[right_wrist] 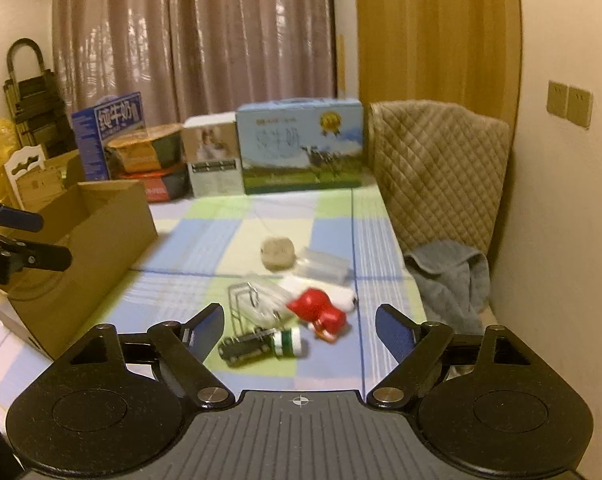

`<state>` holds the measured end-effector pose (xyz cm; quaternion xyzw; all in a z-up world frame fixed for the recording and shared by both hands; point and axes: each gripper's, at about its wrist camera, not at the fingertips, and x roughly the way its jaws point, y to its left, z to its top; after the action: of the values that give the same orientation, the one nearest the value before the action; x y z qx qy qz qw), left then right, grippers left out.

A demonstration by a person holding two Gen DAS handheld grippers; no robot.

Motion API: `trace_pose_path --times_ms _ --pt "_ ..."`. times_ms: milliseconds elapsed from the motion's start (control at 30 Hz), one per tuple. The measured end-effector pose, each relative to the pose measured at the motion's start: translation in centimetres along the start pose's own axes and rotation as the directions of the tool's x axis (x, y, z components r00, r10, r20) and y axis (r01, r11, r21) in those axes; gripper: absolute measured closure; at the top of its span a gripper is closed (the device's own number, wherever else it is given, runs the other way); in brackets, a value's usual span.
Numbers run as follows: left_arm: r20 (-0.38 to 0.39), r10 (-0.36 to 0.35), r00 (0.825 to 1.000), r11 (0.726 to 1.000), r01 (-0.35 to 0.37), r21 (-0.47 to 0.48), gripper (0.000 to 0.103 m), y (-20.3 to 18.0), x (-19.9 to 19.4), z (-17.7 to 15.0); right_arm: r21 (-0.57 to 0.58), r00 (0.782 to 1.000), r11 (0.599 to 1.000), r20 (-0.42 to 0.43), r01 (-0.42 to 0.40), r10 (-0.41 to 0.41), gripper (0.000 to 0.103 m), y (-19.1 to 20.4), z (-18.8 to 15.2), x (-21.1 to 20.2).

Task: Organize rigid objects
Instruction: 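Return both tools to the table toward the black toy car and green spool, then grasp the black toy car with the left tool while the right tool grasps the green spool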

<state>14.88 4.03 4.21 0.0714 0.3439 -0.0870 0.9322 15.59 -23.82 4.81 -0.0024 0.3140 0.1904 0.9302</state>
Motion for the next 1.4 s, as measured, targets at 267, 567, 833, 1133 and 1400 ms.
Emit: trace_pose_path --times_ms 267,567,833,1133,1400 --pt "-0.05 -0.053 0.997 0.999 0.053 0.007 0.011 -1.9 5.2 -2.2 0.027 0.998 1.0 -0.055 -0.001 0.003 0.023 -1.2 -1.7 3.6" --pt "-0.114 -0.15 0.982 0.984 0.159 0.081 0.02 -5.0 11.3 -4.4 0.081 0.995 0.997 -0.095 -0.008 0.016 0.023 -2.7 -2.4 8.3" --pt "-0.127 -0.243 0.962 0.957 0.259 0.128 0.034 -6.3 15.8 -4.2 0.086 0.989 0.996 -0.151 0.0 0.012 0.023 -3.4 -3.3 11.4" --pt "-0.164 -0.293 0.942 0.94 0.315 0.129 0.064 -6.7 19.3 -3.5 0.102 0.983 0.995 -0.184 0.001 0.018 0.023 -3.8 -3.4 12.7" --pt "-0.251 -0.269 0.93 0.954 0.293 0.066 0.075 -5.4 17.1 -4.6 0.083 0.981 0.997 -0.192 -0.005 0.021 0.023 -3.1 -3.3 13.2"
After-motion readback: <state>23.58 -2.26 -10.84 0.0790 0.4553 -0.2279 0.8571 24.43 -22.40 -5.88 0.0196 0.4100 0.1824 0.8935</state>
